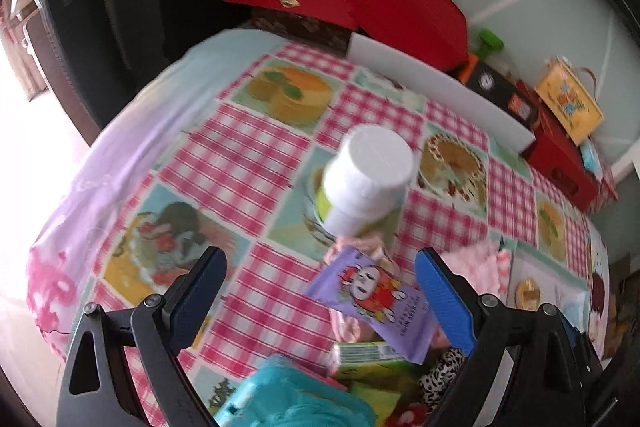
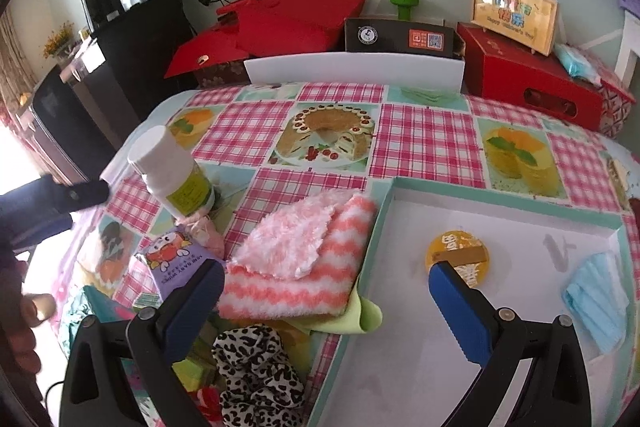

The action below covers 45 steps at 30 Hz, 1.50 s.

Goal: Organize soft objects
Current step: 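Move the left gripper back to the pile toward the purple packet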

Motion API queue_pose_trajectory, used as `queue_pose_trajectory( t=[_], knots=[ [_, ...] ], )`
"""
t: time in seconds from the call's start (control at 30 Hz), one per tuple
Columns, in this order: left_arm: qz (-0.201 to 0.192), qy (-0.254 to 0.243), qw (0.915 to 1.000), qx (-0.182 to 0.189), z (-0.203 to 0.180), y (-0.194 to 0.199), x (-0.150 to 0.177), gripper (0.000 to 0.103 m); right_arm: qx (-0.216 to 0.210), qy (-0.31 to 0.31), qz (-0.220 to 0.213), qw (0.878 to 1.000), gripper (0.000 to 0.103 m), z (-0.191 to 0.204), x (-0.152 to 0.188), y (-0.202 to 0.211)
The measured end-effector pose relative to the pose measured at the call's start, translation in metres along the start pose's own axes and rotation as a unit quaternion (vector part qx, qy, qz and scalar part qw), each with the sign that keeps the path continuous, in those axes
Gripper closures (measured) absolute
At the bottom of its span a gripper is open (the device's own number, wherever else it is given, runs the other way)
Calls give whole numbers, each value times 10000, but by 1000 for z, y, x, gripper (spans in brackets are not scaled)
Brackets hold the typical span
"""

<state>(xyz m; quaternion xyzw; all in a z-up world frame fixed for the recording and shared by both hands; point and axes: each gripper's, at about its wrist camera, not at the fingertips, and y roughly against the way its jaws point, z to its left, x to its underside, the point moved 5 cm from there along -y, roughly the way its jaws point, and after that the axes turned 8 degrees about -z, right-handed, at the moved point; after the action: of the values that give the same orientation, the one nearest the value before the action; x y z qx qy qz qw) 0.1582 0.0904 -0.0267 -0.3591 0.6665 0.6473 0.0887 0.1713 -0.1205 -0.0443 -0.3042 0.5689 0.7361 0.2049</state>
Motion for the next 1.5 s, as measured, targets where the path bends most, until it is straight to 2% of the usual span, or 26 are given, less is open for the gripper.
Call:
queue_pose_trajectory(
  t=[0.13,0.3,0.53,0.7,0.87,1.07,1.27,1.5],
  knots=[
    [166,-136,9998,34,-11,-9,5,8,-62,-112,214,9997,0,-5,4,-9],
    [323,-209,9993,35,-20,-18,10,8,-105,-192,168,9996,0,-12,5,-7],
    [527,-267,9983,-4,-27,-30,14,8,180,-410,-103,9989,0,-33,-4,2],
    [666,-347,9972,-57,-31,-40,17,8,294,-420,-12,9987,0,-38,-9,1],
    [849,-376,9953,-284,-32,-51,18,8,582,-348,77,9977,0,-43,-15,-4],
    [1184,-535,9895,-640,-36,-65,20,8,530,-406,46,9978,0,-50,-16,-5],
    [1364,-101,9878,-743,-33,-67,15,8,543,-512,-42,9972,0,-58,-17,3],
    [1713,52,9802,-996,-36,-84,15,11,496,-605,-113,9969,0,-65,-19,11]
  ],
)
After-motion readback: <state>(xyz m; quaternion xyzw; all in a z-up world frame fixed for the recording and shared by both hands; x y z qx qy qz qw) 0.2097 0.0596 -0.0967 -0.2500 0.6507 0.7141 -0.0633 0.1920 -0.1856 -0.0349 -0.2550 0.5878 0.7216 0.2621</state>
